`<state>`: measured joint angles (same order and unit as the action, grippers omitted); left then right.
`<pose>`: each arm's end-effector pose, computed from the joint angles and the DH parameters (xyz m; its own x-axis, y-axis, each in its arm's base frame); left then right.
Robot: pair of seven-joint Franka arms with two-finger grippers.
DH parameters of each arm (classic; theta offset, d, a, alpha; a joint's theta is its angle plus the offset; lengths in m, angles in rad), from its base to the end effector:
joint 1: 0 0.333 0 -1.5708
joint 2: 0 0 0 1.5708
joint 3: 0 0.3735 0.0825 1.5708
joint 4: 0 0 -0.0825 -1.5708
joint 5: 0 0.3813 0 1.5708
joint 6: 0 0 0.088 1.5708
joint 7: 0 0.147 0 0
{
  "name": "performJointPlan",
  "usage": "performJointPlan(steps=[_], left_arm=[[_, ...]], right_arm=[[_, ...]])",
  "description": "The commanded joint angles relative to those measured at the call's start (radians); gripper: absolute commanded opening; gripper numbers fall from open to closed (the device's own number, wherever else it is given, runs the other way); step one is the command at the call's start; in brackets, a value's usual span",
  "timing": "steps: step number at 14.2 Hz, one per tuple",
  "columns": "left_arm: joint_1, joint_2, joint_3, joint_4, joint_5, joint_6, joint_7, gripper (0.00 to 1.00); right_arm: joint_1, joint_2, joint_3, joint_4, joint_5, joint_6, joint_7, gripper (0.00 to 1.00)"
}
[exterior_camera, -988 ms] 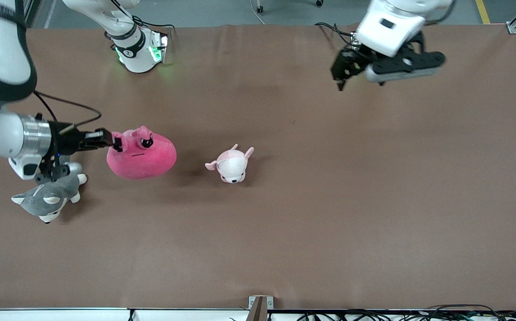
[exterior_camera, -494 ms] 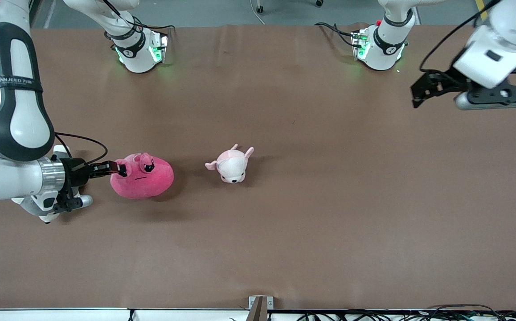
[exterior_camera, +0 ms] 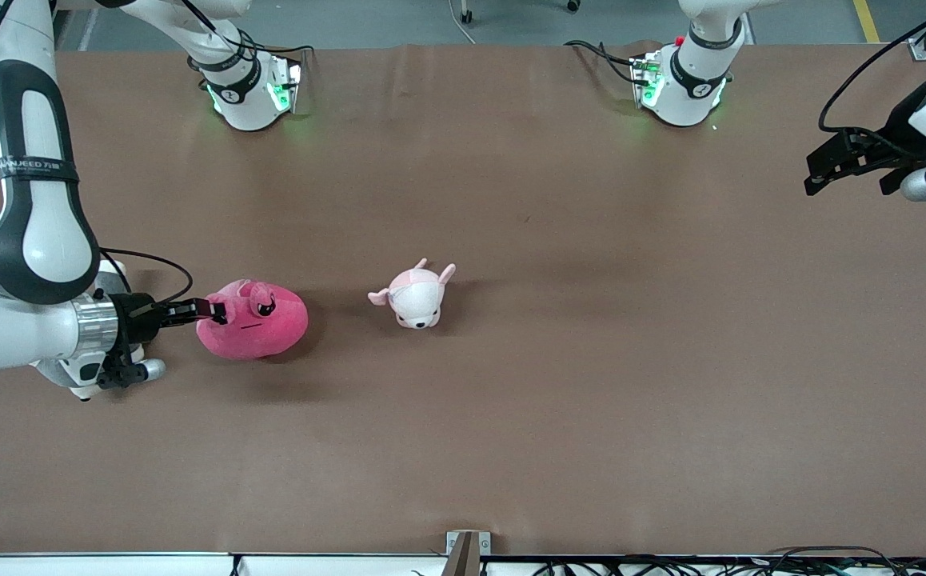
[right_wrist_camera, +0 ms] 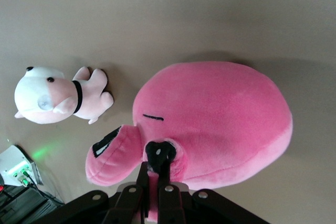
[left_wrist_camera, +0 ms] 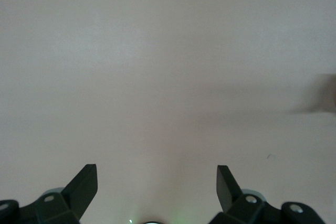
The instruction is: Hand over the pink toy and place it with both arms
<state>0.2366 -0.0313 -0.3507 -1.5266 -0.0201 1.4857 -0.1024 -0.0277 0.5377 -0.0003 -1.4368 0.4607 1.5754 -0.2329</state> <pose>0.5278 -0.0672 0.6711 0.9998 -0.0131 -0.0124 -0.0130 -0.9999 0.0081 0.6767 0.0463 0.3820 0.9420 0.1784 -0.2842 0.0183 -0.8730 -0.4875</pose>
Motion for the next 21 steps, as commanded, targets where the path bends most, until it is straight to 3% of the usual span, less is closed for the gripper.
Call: performJointPlan(steps=[1, 7, 10, 18, 21], left_arm=[[0.004, -0.021, -0.011, -0.012, -0.014, 0.010, 0.003, 1.00], [0.012, -0.018, -0.002, -0.012, -0.008, 0.068, 0.006, 1.00], [0.032, -0.018, -0.002, -0.014, -0.011, 0.068, 0.012, 1.00], [0.078, 0.004, -0.001, -0.010, -0.015, 0.073, 0.058, 1.00], [0.029, 0.005, 0.054, -0.010, -0.015, 0.073, 0.059, 1.00]], right_arm=[[-0.023, 0.031, 0.019, 0.018, 0.021, 0.000, 0.035, 0.01], [-0.038, 0.054, 0.019, 0.018, 0.052, 0.009, 0.072, 0.01], [-0.060, 0.073, 0.019, 0.016, 0.110, 0.002, 0.072, 0.01], [-0.071, 0.088, 0.019, 0.015, 0.122, -0.002, 0.064, 0.01], [-0.077, 0.093, 0.019, 0.016, 0.113, 0.001, 0.055, 0.01]])
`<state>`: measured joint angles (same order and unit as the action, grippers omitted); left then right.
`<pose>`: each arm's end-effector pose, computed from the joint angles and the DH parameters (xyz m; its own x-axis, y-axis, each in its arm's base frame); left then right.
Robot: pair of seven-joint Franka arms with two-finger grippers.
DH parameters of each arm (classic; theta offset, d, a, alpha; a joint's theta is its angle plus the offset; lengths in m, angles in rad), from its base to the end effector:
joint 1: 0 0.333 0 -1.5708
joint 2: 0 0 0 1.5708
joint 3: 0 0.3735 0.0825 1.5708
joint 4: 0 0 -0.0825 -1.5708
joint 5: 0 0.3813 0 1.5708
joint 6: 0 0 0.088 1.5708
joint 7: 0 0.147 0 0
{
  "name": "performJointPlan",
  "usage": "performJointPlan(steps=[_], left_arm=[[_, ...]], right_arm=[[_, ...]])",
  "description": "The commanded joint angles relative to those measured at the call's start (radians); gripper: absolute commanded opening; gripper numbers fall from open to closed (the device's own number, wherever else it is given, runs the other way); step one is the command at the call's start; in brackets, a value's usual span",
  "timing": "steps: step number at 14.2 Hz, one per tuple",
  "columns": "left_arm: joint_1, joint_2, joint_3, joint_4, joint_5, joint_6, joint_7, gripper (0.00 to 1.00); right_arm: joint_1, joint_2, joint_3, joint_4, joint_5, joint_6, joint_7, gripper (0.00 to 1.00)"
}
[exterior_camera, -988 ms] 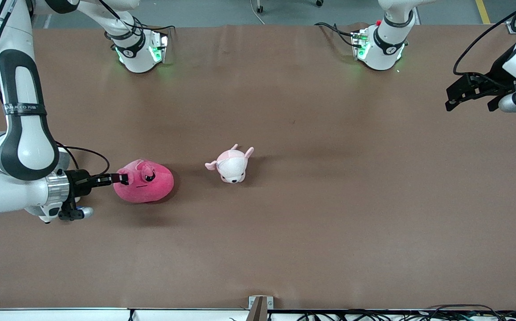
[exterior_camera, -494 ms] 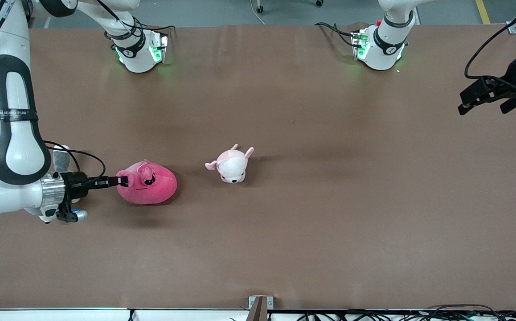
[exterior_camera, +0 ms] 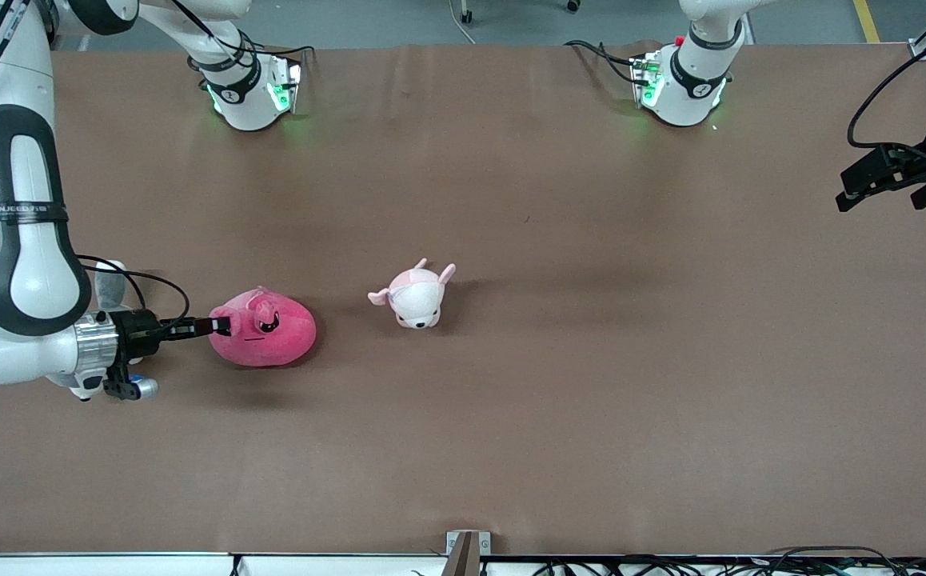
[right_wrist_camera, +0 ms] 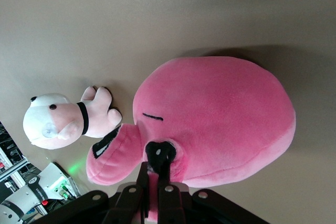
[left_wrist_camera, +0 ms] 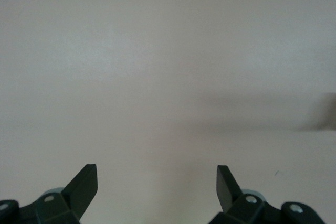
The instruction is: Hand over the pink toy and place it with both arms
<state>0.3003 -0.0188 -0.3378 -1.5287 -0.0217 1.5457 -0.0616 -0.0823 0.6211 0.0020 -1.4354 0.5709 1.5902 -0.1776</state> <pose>0.5440 -0.0257 0.6692 0.9992 0.0234 0.0337 0.0228 -0.9996 0.0175 0.6875 0.0232 0.3333 0.9305 0.0640 -0.3606 -0.1573 -0.8194 -0.5513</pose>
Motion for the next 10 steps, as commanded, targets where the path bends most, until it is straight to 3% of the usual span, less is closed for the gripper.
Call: performJointPlan(steps=[1, 7, 8, 9, 10], left_arm=[[-0.053, -0.007, 0.066, -0.008, -0.015, 0.013, 0.019, 1.00], [-0.289, -0.007, 0.302, -0.008, -0.015, 0.011, 0.019, 1.00], [-0.305, -0.007, 0.315, -0.010, -0.015, 0.011, 0.019, 1.00], [-0.312, -0.007, 0.321, -0.010, -0.015, 0.011, 0.019, 1.00], [-0.314, -0.007, 0.322, -0.008, -0.015, 0.011, 0.019, 1.00]], right_arm=[[-0.022, 0.011, 0.016, 0.016, -0.002, -0.012, -0.008, 0.01], [-0.048, 0.032, 0.015, 0.018, -0.003, -0.010, -0.086, 0.04], [-0.048, 0.031, 0.015, 0.019, -0.005, -0.010, -0.086, 0.18], [-0.050, 0.028, 0.013, 0.021, -0.005, -0.010, -0.079, 0.63], [-0.056, 0.026, 0.004, 0.023, -0.005, -0.012, -0.079, 0.98]])
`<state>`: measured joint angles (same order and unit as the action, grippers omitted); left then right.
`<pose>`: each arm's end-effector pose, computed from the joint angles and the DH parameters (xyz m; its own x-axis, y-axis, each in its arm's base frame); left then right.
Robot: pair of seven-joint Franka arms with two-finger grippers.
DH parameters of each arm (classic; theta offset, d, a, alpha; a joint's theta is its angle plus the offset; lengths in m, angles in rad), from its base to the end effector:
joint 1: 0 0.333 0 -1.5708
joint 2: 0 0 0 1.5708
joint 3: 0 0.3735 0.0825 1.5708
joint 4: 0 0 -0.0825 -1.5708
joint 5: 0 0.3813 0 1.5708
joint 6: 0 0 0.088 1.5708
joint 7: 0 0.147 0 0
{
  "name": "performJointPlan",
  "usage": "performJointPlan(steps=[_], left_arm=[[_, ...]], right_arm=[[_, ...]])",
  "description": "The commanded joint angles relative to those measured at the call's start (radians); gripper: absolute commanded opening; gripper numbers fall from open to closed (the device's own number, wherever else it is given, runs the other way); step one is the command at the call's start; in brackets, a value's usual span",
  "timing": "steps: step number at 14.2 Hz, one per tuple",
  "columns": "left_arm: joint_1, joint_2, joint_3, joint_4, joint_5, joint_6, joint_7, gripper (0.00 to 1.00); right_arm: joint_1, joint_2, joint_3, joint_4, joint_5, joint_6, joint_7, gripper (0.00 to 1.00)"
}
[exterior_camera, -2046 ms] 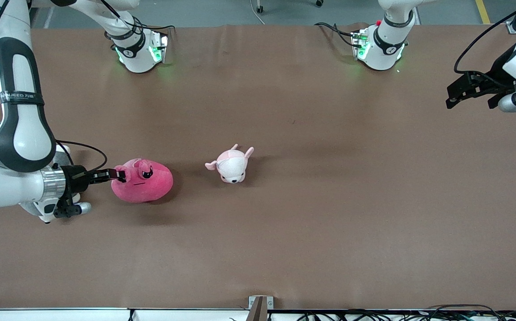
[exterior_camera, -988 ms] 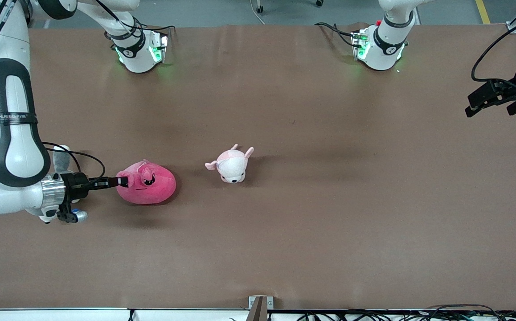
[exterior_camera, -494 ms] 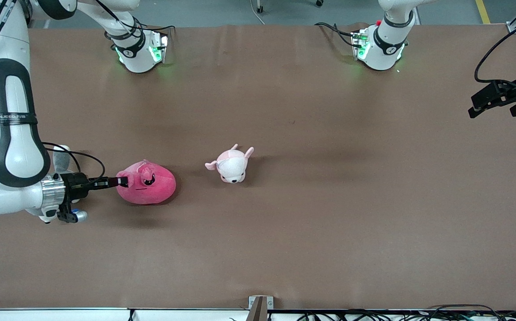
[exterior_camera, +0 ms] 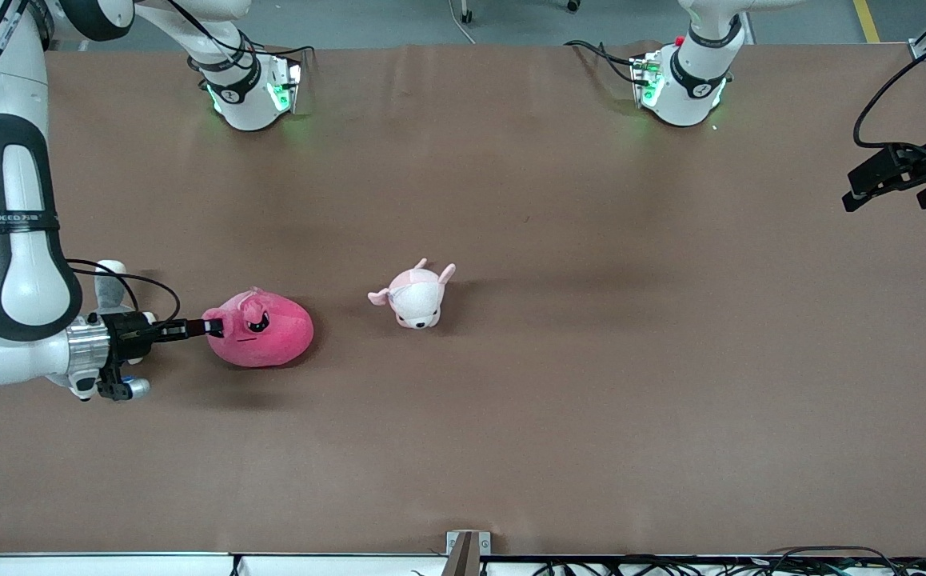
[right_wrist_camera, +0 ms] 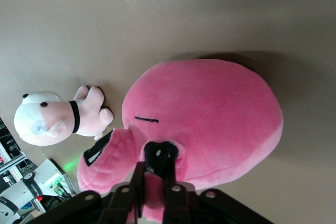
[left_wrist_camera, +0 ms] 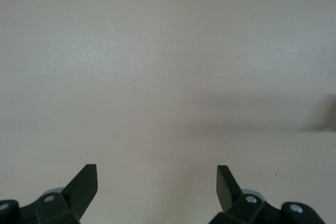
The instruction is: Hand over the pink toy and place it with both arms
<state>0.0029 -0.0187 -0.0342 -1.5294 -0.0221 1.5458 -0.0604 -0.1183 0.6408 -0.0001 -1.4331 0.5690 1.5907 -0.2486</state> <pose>0.5439 -0.0205 0.6694 0.9990 0.0285 0.0337 0.0277 -0.9993 0.0235 0.6884 -0.0031 0.3205 0.9375 0.0867 -0.3369 -0.1308 -0.8094 -0.5725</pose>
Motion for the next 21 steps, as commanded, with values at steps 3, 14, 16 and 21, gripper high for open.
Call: performJointPlan(steps=[3, 14, 16, 21], left_arm=[[-0.027, -0.010, 0.019, -0.008, -0.015, 0.011, 0.017, 1.00], [-0.026, -0.018, 0.020, -0.009, -0.016, 0.011, 0.017, 1.00], [-0.026, -0.018, 0.020, -0.009, -0.016, 0.022, 0.017, 1.00], [-0.026, -0.018, 0.020, -0.009, -0.016, 0.033, 0.017, 1.00]], right_arm=[[-0.018, -0.027, -0.003, 0.046, -0.070, -0.017, -0.008, 1.00], [0.020, -0.352, 0.002, 0.135, -0.635, -0.021, 0.212, 1.00], [0.017, -0.352, 0.003, 0.186, -0.617, -0.043, 0.219, 1.00], [0.015, -0.415, -0.001, 0.174, -0.572, -0.063, 0.227, 1.00]])
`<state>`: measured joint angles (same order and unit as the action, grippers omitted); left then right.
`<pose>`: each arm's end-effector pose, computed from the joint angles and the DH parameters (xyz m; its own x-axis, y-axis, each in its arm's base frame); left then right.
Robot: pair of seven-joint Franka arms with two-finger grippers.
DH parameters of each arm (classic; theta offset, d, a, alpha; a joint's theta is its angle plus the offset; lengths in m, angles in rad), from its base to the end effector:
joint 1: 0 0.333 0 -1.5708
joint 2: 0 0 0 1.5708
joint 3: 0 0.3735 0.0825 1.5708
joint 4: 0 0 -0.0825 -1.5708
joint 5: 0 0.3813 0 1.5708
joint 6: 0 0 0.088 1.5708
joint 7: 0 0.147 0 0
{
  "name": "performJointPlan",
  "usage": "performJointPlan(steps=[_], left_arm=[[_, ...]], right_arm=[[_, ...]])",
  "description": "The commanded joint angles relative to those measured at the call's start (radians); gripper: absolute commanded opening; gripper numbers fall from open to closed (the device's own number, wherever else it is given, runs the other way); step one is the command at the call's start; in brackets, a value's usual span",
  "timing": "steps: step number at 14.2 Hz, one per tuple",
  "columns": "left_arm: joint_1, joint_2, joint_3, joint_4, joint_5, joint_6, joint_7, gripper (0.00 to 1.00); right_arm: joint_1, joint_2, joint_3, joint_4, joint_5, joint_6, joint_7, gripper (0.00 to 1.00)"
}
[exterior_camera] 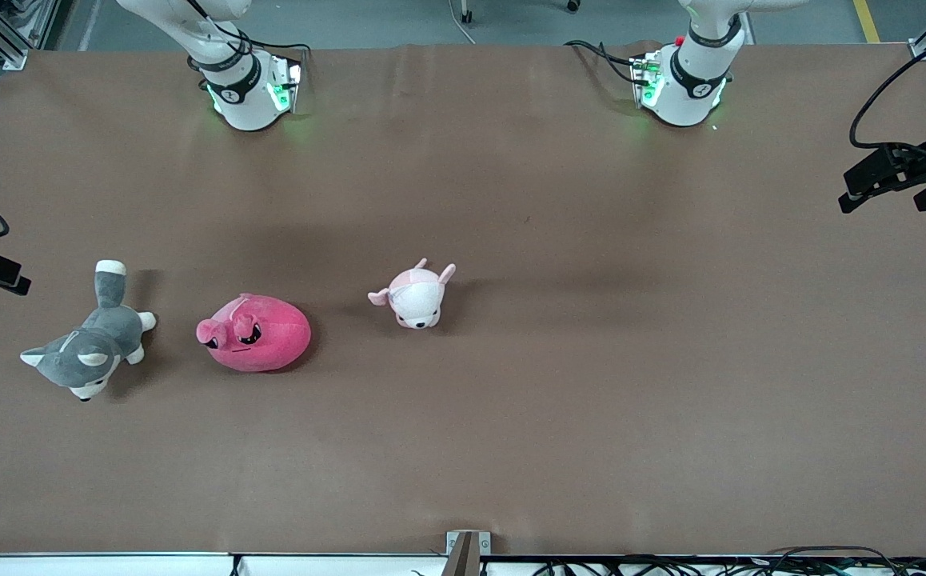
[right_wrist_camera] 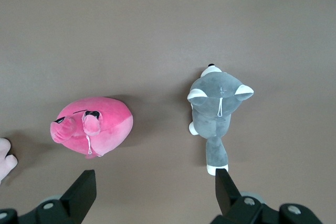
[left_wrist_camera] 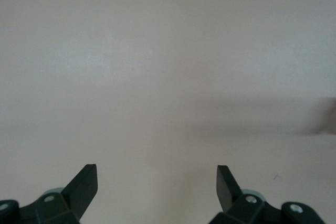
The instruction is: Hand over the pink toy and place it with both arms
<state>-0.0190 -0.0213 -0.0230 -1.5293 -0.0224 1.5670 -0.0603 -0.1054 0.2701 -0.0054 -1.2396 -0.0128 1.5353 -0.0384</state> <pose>0.5458 -0.0264 0.6729 0.9982 0.0182 0.0575 0.0168 -0.9995 0.0254 0.6423 -0.0728 0.6319 0.9971 -0.0725 0.0250 -0.0729 -0.9972 0.0152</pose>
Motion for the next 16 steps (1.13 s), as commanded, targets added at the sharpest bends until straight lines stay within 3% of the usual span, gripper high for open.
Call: performJointPlan(steps=[1, 7, 14, 16], left_arm=[[-0.004, -0.015, 0.009, -0.009, -0.014, 0.013, 0.017, 1.00], [-0.002, -0.015, 0.009, -0.009, -0.014, 0.021, 0.017, 1.00], [-0.002, -0.015, 0.009, -0.009, -0.014, 0.021, 0.017, 1.00], [-0.002, -0.015, 0.009, -0.009, -0.014, 0.021, 0.017, 1.00]], right_arm=[[0.004, -0.054, 0.007, -0.027, 0.007, -0.003, 0.018, 1.00], [0.035, -0.084, -0.001, -0.055, 0.005, 0.023, 0.018, 1.00], [0.023, -0.178, -0.001, -0.199, 0.014, 0.104, 0.018, 1.00], [0.023, -0.231, -0.001, -0.292, 0.013, 0.146, 0.017, 1.00]])
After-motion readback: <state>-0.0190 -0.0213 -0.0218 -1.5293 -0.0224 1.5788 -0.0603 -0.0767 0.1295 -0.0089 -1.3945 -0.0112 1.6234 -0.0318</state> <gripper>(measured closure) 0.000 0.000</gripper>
